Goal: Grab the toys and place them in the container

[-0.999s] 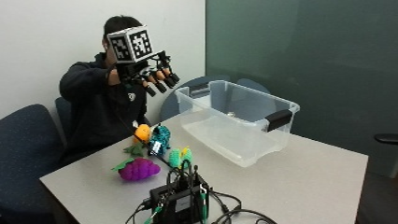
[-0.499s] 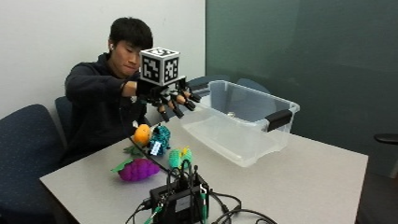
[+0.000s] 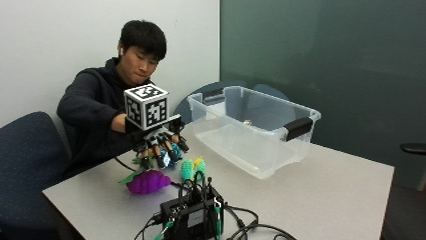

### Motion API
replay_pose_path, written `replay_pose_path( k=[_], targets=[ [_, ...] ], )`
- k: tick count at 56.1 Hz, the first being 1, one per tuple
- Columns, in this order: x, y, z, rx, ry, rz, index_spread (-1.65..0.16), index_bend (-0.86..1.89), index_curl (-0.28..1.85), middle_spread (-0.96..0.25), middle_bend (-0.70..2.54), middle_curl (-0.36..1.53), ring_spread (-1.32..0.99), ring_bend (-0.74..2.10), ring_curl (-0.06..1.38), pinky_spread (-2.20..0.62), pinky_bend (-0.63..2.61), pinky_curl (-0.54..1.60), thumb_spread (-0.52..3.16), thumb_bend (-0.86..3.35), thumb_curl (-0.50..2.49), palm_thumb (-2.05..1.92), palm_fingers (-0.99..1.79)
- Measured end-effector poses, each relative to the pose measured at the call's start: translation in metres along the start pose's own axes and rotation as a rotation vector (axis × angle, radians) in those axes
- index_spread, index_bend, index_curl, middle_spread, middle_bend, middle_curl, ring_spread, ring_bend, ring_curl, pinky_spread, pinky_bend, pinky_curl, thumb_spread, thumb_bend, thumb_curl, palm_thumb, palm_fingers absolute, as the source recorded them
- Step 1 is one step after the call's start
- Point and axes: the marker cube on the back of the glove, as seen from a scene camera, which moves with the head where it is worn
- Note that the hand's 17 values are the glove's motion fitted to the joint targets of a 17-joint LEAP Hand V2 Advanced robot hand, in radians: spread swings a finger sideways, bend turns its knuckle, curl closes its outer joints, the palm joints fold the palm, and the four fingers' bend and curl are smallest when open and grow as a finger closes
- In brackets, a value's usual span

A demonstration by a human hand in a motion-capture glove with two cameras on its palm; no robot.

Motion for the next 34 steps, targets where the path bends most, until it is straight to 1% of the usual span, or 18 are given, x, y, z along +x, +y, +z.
replay_pose_path(
  k=[5,13,29,34],
  targets=[
    [0.020,0.005,0.020,0.019,-0.032,0.039,-0.26,0.12,0.18,0.03,0.20,0.26,0.04,0.48,0.20,0.05,1.08,0.36,1.35,-0.03,0.24,-0.04,-0.07],
    [0.041,0.013,0.050,-0.038,-0.068,0.058,-0.25,0.12,0.19,0.03,0.20,0.28,0.04,0.49,0.21,0.05,1.08,0.35,1.36,-0.03,0.23,-0.04,-0.07],
    [0.055,0.016,0.067,-0.023,-0.067,0.074,-0.24,0.12,0.19,0.03,0.20,0.32,0.04,0.50,0.22,0.05,1.09,0.35,1.37,-0.03,0.23,-0.04,-0.06],
    [0.059,0.018,0.079,-0.008,-0.058,0.090,-0.24,0.12,0.19,0.02,0.21,0.33,0.03,0.54,0.23,0.04,1.09,0.35,1.38,-0.02,0.23,-0.03,-0.02]
  ],
)
